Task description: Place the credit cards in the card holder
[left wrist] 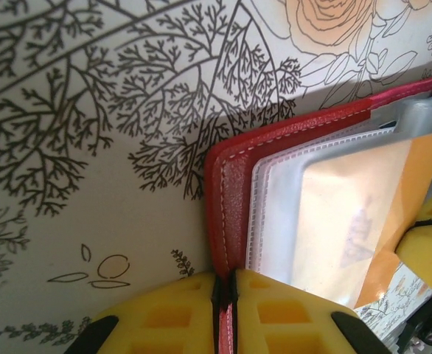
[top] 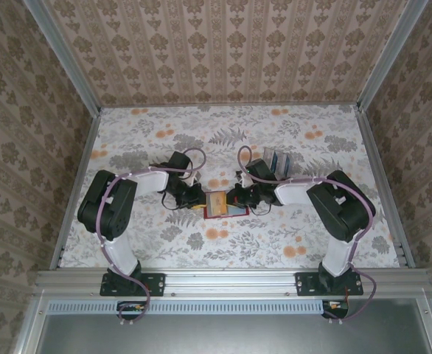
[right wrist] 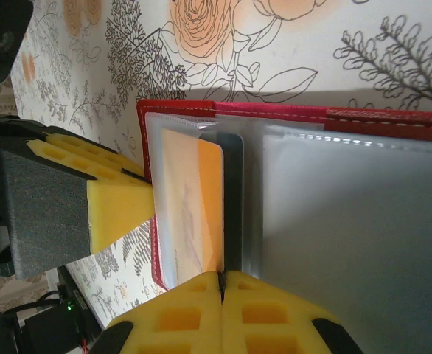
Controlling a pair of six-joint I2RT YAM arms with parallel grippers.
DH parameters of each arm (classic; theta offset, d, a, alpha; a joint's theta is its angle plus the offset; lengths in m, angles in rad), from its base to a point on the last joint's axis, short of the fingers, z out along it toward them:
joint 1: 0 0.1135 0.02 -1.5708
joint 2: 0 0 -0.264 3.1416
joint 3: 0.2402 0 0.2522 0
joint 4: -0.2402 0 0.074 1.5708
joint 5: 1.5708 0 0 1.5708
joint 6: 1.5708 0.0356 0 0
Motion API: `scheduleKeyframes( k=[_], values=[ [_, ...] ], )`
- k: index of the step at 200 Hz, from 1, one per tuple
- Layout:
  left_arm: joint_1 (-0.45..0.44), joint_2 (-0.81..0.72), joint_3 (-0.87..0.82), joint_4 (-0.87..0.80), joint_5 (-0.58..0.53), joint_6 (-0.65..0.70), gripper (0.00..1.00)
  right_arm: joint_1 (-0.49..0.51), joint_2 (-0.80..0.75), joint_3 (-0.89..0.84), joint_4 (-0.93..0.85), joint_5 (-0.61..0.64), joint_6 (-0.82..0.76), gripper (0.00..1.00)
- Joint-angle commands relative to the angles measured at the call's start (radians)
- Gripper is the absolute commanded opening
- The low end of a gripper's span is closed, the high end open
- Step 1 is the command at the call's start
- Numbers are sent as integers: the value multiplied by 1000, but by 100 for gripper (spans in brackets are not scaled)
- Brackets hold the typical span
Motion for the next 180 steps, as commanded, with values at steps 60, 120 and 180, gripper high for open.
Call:
scheduleKeyframes(
  k=[60, 120, 180],
  values=[
    [16, -3, -56, 38, 4, -12, 14, 95, 74, 33, 28, 72, 80, 5],
    [59, -90, -88, 28, -3, -10, 19, 95, -73, 22, -184, 173, -18, 28],
    [59, -124, -89, 32, 10, -8, 20, 95, -224, 9, -406, 356, -66, 42]
  ],
)
